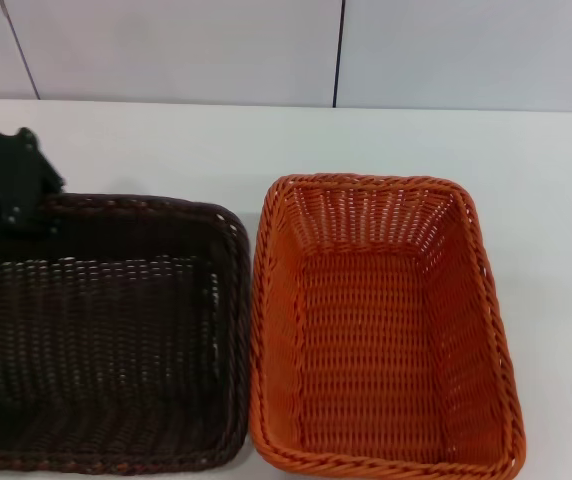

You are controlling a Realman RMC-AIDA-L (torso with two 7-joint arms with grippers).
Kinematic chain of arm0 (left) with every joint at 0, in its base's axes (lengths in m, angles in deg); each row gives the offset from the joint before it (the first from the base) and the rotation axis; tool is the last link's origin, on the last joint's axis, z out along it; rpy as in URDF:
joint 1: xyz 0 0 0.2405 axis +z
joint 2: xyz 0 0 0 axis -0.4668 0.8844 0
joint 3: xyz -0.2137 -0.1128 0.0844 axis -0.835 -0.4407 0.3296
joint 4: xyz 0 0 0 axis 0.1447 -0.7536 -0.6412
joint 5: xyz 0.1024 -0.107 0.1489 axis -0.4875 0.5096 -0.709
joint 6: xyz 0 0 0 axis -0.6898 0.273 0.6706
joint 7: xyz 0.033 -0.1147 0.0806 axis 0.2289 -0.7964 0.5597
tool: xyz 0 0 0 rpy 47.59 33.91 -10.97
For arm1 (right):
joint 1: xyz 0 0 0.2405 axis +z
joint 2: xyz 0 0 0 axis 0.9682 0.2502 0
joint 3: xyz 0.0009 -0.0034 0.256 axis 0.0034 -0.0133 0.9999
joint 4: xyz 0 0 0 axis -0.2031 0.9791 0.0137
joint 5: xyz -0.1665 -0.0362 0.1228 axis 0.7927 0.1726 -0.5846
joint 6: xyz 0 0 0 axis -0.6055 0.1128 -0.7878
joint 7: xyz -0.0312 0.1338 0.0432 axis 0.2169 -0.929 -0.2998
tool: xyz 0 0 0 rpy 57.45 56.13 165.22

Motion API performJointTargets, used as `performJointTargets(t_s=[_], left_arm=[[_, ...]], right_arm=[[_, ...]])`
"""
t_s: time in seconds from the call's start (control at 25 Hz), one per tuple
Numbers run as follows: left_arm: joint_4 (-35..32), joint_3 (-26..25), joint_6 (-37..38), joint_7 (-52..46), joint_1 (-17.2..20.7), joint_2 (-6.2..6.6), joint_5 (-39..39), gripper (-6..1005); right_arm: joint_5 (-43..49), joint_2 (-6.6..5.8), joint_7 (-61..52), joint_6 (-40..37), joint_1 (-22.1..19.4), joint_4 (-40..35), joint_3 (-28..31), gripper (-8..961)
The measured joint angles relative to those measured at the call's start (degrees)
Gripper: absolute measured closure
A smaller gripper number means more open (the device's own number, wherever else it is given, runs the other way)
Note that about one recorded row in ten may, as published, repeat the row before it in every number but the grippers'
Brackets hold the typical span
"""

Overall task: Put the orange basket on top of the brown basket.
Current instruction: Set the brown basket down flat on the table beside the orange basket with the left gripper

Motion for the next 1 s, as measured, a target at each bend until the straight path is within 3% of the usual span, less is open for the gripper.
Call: performJointTargets(t_s=[0.04,0.2,0.24,0.28,0.32,0.4,0.44,0.48,1.0], left_arm=[[0.00,0.00,0.00,0.00,0.00,0.00,0.00,831],[-1.57,1.72,0.71,1.00,-2.80,-2.37,-0.04,830],[-1.57,1.72,0.71,1.00,-2.80,-2.37,-0.04,830],[-1.84,1.99,1.40,0.68,-3.47,-3.61,-0.04,830],[-1.84,1.99,1.40,0.68,-3.47,-3.61,-0.04,830],[-2.07,1.87,3.46,-1.58,-4.30,-5.35,-0.04,829],[-2.07,1.87,3.46,-1.58,-4.30,-5.35,-0.04,829],[-2.30,1.93,5.03,-3.09,-4.71,-6.15,-0.14,829],[-2.14,1.64,9.83,-6.37,-3.82,-9.06,-3.24,827]], right_arm=[[0.00,0.00,0.00,0.00,0.00,0.00,0.00,366],[-0.20,-0.02,0.02,-0.16,-0.23,0.00,-0.03,366],[-0.20,-0.02,0.02,-0.16,-0.23,0.00,-0.03,366],[-0.22,-0.09,0.02,-0.33,-0.31,-0.01,-0.03,366],[-0.22,-0.15,0.02,-0.42,-0.35,-0.02,-0.03,366],[-0.22,-0.22,0.02,-0.47,-0.42,-0.04,-0.03,366],[-0.22,-0.22,0.02,-0.47,-0.42,-0.04,-0.03,366],[-0.22,-0.29,0.02,-0.48,-0.44,-0.18,-0.03,366],[0.32,-0.53,0.09,-0.32,-0.12,-0.95,0.51,367]])
